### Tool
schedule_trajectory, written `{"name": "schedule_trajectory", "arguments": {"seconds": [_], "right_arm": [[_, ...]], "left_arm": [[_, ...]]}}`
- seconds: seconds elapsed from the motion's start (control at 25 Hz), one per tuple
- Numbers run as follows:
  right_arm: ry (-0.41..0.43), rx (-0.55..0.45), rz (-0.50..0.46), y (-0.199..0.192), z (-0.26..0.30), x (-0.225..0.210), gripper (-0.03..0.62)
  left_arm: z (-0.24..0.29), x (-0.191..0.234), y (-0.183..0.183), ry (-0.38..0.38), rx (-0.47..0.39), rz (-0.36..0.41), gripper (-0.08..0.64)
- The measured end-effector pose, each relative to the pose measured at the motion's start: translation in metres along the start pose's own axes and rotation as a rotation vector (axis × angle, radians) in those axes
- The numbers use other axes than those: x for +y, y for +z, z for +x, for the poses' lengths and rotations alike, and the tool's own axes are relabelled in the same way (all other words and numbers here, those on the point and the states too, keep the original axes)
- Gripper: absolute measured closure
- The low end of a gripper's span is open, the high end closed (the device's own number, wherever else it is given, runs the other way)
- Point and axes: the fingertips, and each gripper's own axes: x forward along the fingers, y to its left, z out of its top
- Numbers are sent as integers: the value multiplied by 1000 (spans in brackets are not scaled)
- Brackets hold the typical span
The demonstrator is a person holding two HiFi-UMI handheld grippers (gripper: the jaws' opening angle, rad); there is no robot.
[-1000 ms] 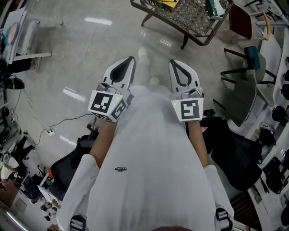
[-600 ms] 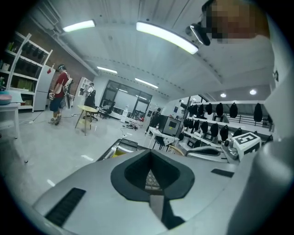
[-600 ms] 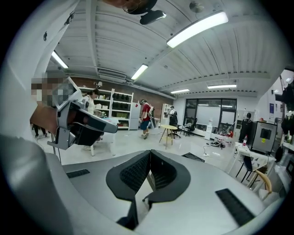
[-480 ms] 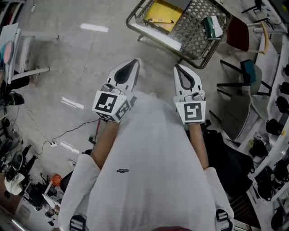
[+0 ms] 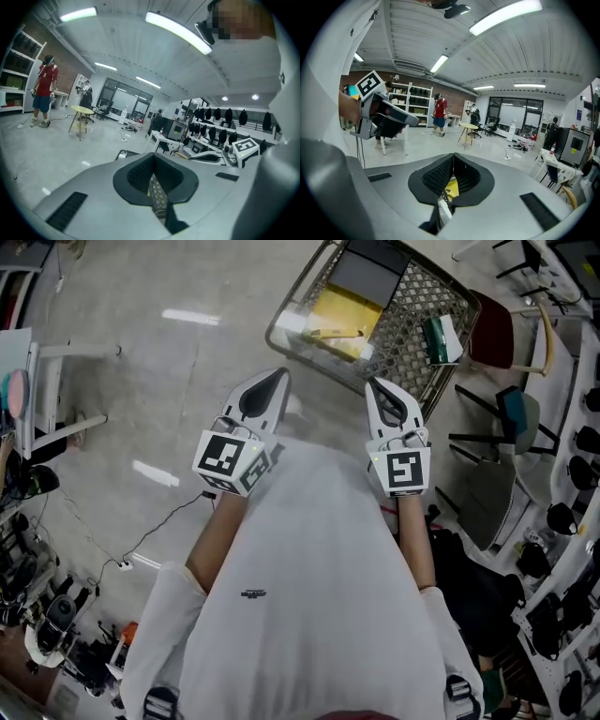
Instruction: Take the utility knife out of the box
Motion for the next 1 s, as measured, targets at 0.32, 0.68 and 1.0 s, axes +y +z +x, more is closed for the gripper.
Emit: {"name": "schedule_trajectory", "arguments": {"seconds": [0.32,0.68,1.0], "right_arm": [[9,55,-61,-3,52,-22,592],[49,114,-100,-24,75,-27,592],[118,180,-164,-58,93,-42,592]], "left_arm": [[35,38,24,-33,-7,4,558],[47,39,19,-41,24,-9,558],[65,39,6,-27,53,-29,558]]}}
